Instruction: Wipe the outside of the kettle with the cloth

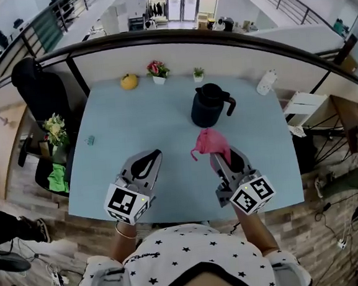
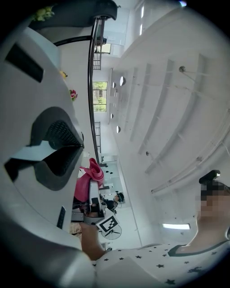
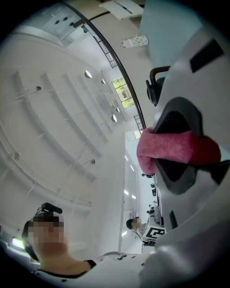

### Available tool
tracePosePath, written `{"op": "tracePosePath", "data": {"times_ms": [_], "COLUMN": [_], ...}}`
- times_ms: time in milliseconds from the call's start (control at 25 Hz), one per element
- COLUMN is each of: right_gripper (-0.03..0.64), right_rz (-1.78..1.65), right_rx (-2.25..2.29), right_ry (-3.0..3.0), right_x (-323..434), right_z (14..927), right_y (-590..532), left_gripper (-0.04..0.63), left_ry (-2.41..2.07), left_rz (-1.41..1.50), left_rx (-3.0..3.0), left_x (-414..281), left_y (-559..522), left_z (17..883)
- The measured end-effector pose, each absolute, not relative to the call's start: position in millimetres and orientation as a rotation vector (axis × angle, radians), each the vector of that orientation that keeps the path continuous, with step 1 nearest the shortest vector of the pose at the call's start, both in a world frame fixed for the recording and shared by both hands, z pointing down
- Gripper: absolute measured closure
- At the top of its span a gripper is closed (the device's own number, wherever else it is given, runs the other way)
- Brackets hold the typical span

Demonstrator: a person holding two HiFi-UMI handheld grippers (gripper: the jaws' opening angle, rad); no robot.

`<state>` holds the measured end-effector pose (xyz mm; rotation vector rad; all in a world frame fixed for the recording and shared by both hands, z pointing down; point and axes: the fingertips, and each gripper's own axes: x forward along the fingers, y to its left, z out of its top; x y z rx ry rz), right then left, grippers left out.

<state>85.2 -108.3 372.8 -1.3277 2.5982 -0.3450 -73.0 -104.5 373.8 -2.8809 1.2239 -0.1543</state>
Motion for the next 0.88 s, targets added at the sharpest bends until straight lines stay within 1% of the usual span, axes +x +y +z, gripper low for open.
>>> {"op": "tracePosePath", "data": {"times_ms": [240,480,680,880], "right_gripper": [0.514,0.514,0.514,0.514], "right_rz": [-0.383,-0.404,-0.396,-0.33], "right_rx": [-1.265,-1.219,-1.216,-1.248], "right_ry": [2.639,2.699,2.761,2.808], "right_x": [129.6,155.0,162.7,161.5], "right_z": [384.1,398.4,416.7,420.9], "right_y": [-128.7,-142.3,-159.1,-187.3], "left_gripper": [0.566,0.566,0.566,0.566], "left_ry": [1.301,1.387,1.457,1.522], "left_rz": [-0.186,-0.214,-0.231,-0.257], "left_rx": [-2.823,-2.783,-2.742,-2.729], "left_x": [-29.9,-4.1,0.9,-13.3], "left_y": [-110.4,-111.7,-108.2,-105.2], "left_z": [372.6,374.2,374.0,377.0]}}
